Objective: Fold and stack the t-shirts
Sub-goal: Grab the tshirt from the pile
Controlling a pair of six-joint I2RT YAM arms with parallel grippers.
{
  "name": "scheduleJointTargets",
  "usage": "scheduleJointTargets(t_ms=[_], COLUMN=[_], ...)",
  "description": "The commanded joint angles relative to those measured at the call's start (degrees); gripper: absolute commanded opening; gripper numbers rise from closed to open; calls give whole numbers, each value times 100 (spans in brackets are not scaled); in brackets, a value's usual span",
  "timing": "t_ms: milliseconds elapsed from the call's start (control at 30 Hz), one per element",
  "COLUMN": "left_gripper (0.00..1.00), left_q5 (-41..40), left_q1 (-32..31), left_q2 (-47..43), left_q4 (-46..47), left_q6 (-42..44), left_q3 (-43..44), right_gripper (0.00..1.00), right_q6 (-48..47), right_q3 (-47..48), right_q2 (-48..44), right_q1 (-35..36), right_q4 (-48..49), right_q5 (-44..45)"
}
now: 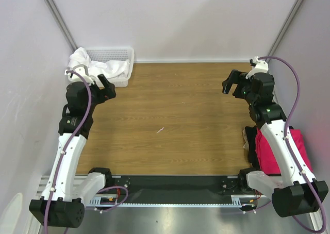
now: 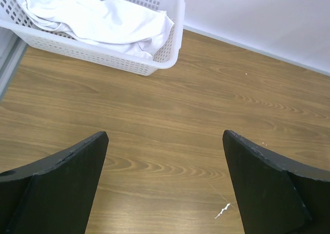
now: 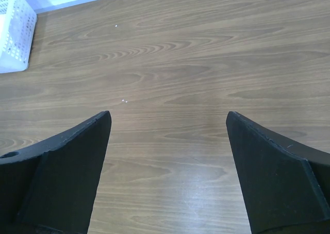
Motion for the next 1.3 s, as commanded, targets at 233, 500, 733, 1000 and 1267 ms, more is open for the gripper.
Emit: scheduleJointTargets(t_ms=[233,500,733,1000,1267], left_gripper=[100,100,100,100,100], left_q5=[268,-321,-331,-559,-138], left_q1=[39,39,241,443,724], left_q2=[1245,3853,6183,7898,8488], left_q4=[-137,-1104,-1219,-684,372], left_q6=[95,384,622,315,-871], left_q3=[1617,4253,5966,7252,6944], right_gripper=[100,100,100,100,100], right_q6=[189,145,250,452,593], right_q3=[-559,-849,-1113,-1174,-1175], right_q2=[-243,-296,-323,-129,73], right_q1=[32,23,15,23,23], right_q4=[617,644,757,758,881], right_q5=[-55,260,481,568,683])
